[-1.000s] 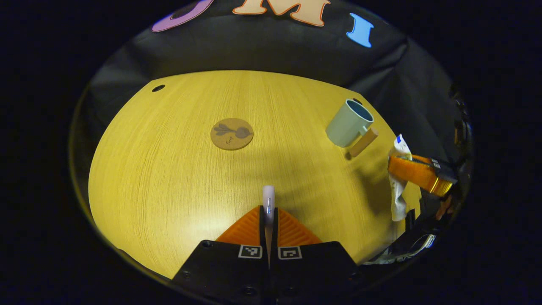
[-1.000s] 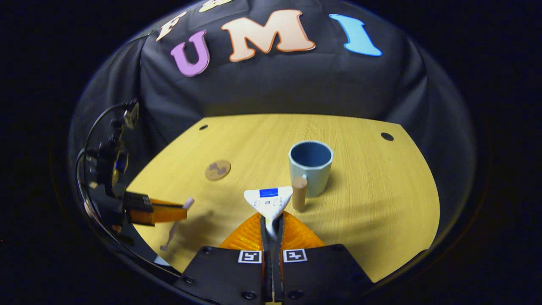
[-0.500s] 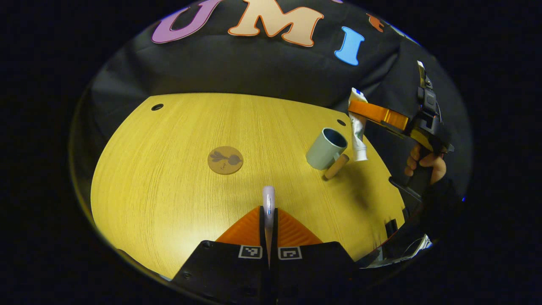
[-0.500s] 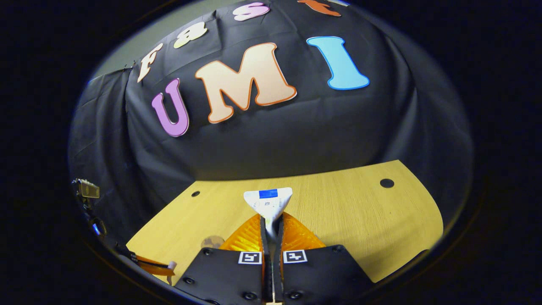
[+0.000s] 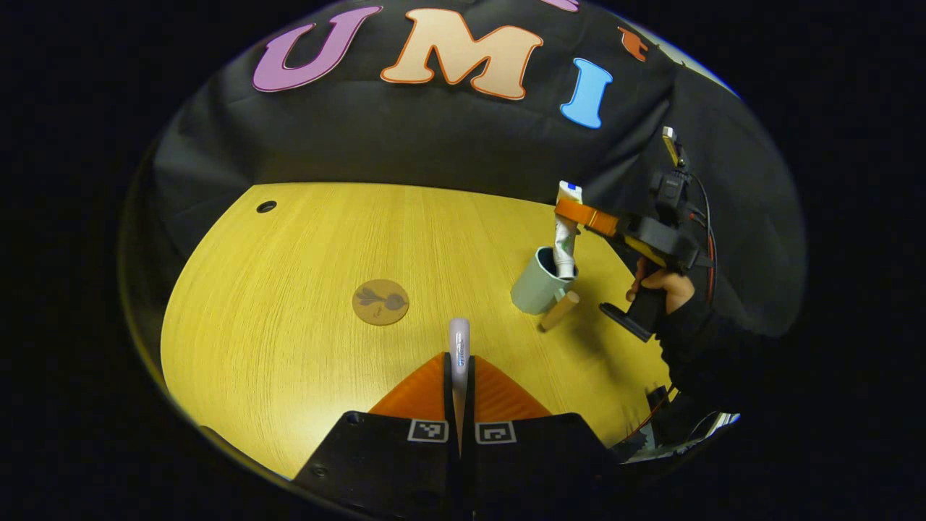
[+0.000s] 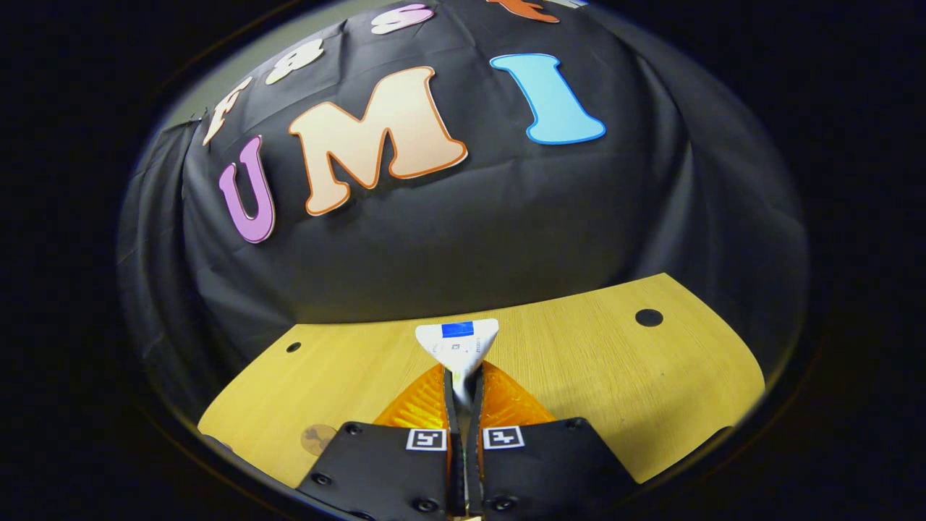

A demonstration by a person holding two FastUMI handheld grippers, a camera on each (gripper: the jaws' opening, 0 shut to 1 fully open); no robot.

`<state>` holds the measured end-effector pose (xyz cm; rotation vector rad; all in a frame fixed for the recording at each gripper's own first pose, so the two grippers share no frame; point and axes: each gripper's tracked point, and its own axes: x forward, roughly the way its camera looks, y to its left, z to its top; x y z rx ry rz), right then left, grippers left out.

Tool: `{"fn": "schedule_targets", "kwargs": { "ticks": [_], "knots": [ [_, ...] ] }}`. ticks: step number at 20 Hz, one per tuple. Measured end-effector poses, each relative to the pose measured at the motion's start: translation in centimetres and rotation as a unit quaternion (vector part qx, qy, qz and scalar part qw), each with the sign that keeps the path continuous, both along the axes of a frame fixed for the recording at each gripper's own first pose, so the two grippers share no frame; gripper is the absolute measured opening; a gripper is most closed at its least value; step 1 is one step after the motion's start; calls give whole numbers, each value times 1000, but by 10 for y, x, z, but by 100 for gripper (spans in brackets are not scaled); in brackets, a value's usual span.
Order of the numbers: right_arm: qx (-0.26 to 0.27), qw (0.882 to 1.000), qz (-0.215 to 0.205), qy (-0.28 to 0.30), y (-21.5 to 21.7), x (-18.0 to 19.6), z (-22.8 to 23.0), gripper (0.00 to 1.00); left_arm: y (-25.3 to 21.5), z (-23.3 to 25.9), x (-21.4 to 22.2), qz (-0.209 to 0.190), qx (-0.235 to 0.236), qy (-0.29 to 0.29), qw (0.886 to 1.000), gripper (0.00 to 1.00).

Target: Put the toothbrush and toothpaste on the desktop into the cup, then pick up the cup and place it on the coaster on the desktop.

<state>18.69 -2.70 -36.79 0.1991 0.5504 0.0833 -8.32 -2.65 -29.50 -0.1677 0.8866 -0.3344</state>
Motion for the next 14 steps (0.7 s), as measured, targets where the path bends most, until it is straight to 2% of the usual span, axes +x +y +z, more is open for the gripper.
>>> {"fn": "schedule_targets", "kwargs": {
  "ticks": [1,4,7,9,10,11,12,14],
  "knots": [
    [-2,1000,5,9,0,-2,-8,9,-3,6,5,0,-1,-5,1000,0],
    [-5,999,-1,32,-2,-14,-24,9,-11,17,21,-3,-3,-17,1000,0],
    [9,999,1,37,-3,-29,-15,25,-23,26,39,-14,-4,-34,999,0],
    [18,999,-2,34,-5,-43,-5,57,-35,22,59,-21,-12,-44,999,0],
    [21,999,-5,33,-9,-50,-1,77,-41,21,68,-26,-17,-48,998,0],
    [21,999,-11,31,-15,-57,1,80,-44,20,73,-29,-22,-52,998,0],
    [23,999,-15,30,-20,-67,7,95,-50,23,78,-33,-27,-57,997,0],
    [31,999,-30,27,-36,-89,19,95,-61,33,88,-40,-37,-70,996,0]
  ]
}}
